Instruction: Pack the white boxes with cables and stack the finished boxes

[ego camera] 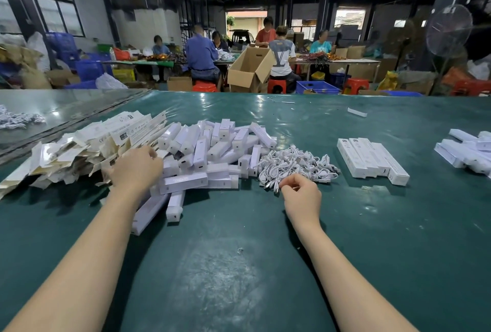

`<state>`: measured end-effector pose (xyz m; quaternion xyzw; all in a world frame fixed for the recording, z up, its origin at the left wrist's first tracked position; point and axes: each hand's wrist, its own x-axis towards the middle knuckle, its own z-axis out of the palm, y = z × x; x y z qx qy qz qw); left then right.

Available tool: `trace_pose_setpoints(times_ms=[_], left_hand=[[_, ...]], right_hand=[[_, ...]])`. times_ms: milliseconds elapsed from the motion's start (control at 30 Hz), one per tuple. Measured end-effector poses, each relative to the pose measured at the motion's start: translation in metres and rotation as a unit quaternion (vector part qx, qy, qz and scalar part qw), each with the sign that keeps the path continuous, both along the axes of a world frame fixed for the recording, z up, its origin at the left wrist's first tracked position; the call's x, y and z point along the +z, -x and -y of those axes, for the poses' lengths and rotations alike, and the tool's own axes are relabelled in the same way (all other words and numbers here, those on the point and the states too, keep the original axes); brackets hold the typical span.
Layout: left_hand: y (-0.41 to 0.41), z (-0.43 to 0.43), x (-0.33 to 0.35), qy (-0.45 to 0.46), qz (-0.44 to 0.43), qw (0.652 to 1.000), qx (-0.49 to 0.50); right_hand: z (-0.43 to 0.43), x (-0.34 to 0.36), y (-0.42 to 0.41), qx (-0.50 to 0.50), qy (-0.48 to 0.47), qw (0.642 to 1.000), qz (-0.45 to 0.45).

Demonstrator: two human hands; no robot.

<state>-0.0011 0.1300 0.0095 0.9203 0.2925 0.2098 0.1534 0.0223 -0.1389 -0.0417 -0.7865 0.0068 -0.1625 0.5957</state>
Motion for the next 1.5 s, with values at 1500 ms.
trace_pose_setpoints(times_ms=[1500], left_hand=[[0.038, 0.132, -0.047, 0.479, 0.243, 0.768, -0.348]], right_hand=[[0.0, 0.007, 0.009, 0.183, -0.445, 0.863, -0.155]])
